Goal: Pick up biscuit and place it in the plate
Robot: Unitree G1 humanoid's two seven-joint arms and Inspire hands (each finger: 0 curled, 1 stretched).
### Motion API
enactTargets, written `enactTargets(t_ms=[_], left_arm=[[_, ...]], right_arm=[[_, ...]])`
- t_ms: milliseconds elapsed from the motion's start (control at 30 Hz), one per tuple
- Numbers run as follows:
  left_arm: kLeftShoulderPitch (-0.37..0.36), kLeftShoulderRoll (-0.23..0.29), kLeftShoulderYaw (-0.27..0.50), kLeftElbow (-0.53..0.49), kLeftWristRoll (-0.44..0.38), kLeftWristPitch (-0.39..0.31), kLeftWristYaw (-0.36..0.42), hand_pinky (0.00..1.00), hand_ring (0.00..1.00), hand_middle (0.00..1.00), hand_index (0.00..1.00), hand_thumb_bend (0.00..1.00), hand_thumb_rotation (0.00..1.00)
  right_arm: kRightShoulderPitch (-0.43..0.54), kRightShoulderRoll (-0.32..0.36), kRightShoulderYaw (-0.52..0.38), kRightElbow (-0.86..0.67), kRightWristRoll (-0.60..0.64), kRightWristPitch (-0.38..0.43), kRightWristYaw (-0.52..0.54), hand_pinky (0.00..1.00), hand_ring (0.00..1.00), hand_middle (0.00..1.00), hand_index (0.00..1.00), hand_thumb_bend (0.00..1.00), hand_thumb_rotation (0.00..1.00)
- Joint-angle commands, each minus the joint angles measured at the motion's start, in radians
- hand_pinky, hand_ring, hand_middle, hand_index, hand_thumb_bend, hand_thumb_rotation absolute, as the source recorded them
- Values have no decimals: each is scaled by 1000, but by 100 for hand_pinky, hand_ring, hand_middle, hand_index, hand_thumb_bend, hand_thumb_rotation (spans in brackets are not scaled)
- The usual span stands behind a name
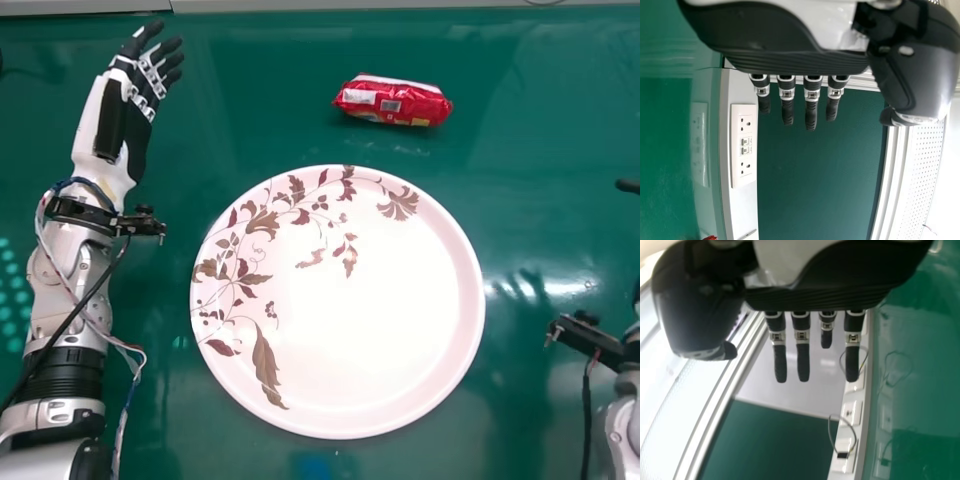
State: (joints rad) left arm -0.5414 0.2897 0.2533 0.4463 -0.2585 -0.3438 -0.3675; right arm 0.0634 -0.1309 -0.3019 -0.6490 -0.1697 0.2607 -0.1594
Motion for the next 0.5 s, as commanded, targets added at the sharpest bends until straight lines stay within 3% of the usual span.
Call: enactTargets(t_ms=[0, 133, 200, 300, 467], left_arm=[[-3, 18, 9, -9, 2, 14, 14, 97, 92, 90, 95, 54, 58], [-2, 31, 5, -13, 7, 29, 13, 98, 93, 90, 96, 54, 57], [-1, 37, 2, -14, 3, 32, 5, 100, 94, 91, 97, 52, 57], [6, 35, 0, -31, 2, 38, 12, 100, 95, 91, 98, 48, 57], [22, 32, 3, -66, 2, 49, 23, 100, 96, 91, 98, 45, 57]], right_arm=[[-37, -21, 9, 2, -16, 43, 15, 61, 74, 76, 74, 50, 26], [-102, -49, 15, 8, -17, 95, 40, 53, 68, 72, 71, 49, 23], [-128, -64, 16, 15, -18, 118, 53, 54, 68, 71, 72, 47, 22], [-160, -81, 20, 20, -19, 152, 69, 64, 76, 77, 73, 49, 24], [-189, -124, 4, 27, -11, 150, 103, 62, 74, 75, 72, 46, 25]])
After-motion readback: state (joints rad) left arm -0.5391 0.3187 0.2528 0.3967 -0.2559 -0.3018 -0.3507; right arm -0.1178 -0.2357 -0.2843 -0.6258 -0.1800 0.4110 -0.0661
